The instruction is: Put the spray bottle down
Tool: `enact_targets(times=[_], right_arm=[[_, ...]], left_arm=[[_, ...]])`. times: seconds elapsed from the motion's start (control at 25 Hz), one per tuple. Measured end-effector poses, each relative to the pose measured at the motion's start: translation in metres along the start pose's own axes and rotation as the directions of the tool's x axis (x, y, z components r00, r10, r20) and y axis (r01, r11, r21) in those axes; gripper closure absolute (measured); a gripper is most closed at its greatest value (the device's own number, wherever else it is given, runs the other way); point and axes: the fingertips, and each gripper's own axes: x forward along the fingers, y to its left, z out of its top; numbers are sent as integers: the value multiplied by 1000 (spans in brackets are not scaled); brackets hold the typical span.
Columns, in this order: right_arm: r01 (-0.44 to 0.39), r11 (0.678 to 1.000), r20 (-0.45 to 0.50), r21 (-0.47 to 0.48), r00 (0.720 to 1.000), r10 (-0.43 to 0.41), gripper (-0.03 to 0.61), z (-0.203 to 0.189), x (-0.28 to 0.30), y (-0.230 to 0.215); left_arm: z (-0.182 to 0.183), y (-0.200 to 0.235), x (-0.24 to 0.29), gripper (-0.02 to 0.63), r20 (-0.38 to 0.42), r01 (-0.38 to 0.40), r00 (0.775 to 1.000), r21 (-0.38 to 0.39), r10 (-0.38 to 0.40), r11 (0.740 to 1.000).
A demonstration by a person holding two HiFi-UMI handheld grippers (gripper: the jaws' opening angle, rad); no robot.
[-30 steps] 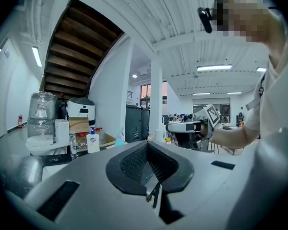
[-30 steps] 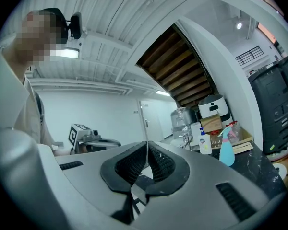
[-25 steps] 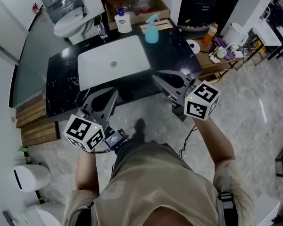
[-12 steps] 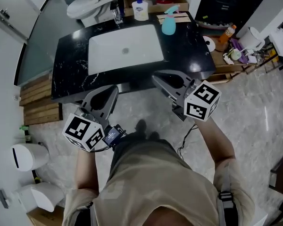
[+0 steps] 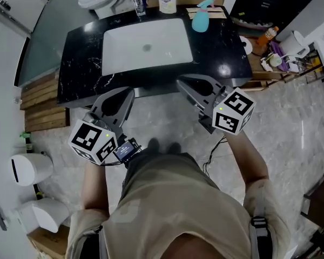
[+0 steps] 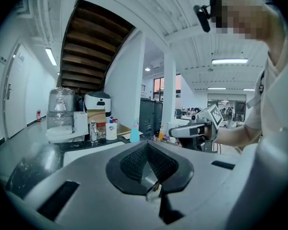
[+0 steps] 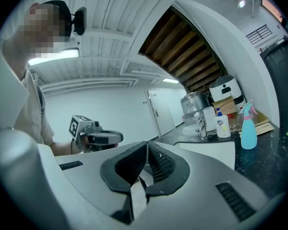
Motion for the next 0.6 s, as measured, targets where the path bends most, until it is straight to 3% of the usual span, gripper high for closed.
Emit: enact_targets(times=[0.2, 0.6], right_arm=[[-13, 999, -37, -32, 999, 12, 555, -4, 10, 12], [33, 995, -95, -92, 995, -42, 555, -8, 27, 31]], left_arm=[[7, 12, 3, 604, 19, 30, 999, -1, -30, 1000], [13, 28, -1, 604, 100, 114, 989, -66, -107, 991]])
